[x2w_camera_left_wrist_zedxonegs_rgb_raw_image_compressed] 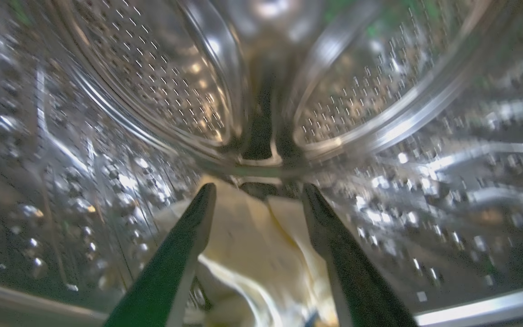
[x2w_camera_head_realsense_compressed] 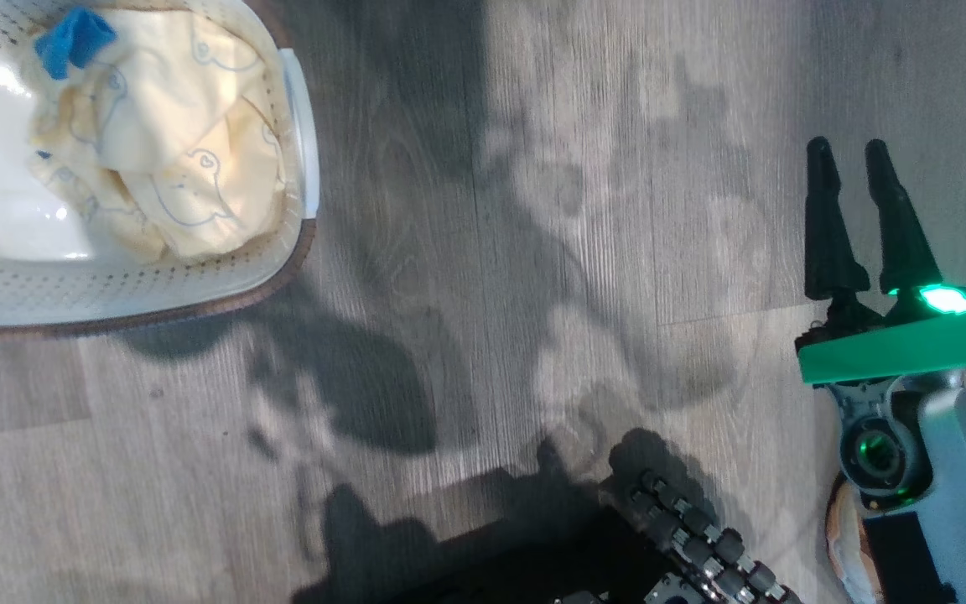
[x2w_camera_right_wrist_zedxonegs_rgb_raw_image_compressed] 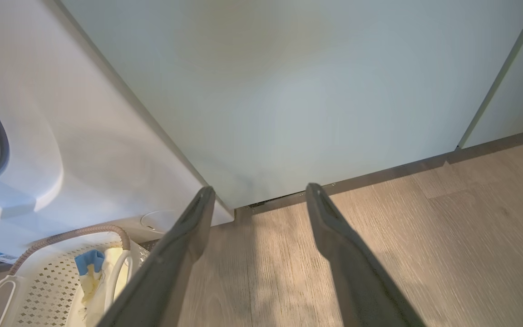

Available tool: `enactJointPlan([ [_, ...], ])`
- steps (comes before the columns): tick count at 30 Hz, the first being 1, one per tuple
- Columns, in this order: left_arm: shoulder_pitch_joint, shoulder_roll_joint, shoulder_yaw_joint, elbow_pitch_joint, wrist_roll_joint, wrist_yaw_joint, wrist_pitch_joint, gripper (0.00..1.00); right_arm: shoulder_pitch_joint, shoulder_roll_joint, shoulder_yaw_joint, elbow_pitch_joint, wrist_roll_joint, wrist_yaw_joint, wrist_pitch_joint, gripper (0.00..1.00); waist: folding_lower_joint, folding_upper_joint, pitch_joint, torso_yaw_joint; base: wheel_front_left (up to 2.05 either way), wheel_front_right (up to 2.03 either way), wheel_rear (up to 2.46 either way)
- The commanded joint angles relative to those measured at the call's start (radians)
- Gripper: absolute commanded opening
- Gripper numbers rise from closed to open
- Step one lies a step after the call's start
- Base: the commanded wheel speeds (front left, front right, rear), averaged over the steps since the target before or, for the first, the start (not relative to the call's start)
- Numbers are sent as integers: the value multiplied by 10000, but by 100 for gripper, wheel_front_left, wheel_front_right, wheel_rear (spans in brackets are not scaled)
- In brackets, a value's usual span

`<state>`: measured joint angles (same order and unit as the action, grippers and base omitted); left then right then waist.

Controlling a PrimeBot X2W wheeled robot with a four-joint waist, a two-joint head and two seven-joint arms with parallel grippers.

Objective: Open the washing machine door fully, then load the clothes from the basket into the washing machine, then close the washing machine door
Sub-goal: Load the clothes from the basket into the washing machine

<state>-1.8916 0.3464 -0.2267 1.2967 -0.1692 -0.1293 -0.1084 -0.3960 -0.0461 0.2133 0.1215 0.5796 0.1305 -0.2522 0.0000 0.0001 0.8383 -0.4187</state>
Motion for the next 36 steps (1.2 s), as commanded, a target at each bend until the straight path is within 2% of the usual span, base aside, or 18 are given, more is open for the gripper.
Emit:
enactJointPlan([
  [1, 177, 146, -150, -217, -82, -3, 155, 100, 374, -41, -4, -207, -85, 2, -95, 100, 0, -1, -226, 87, 0, 0, 0],
  [7, 1210, -27, -408, -182, -653, -10, 179, 100, 586, -41, -144, -210, -147, 2, -95, 100, 0, -1, -956, 244, 0, 0, 0],
  [12, 2467, -108, -678, -409, -1249, -11, -399, 100, 880, -41, -257, -131, -225, 2, -95, 100, 0, -1, -1767, 369, 0, 0, 0],
  [21, 4837, 68, -1063, -1368, -2054, -12, -1399, 100, 1405, -41, -601, -69, -425, 2, -95, 100, 0, -1, -2988, 607, 0, 0, 0],
  [28, 6744, 350, -744, -3062, -2535, -1, -1526, 100, 1813, -53, -916, -125, -660, 2, -95, 100, 0, -1, -3771, 904, 0, 0, 0],
  [36, 9919, 347, 331, -6030, -2839, 489, -1531, 100, 2257, -106, -1251, -396, -939, 2, -95, 100, 0, -1, -4660, 1217, 0, 0, 0],
])
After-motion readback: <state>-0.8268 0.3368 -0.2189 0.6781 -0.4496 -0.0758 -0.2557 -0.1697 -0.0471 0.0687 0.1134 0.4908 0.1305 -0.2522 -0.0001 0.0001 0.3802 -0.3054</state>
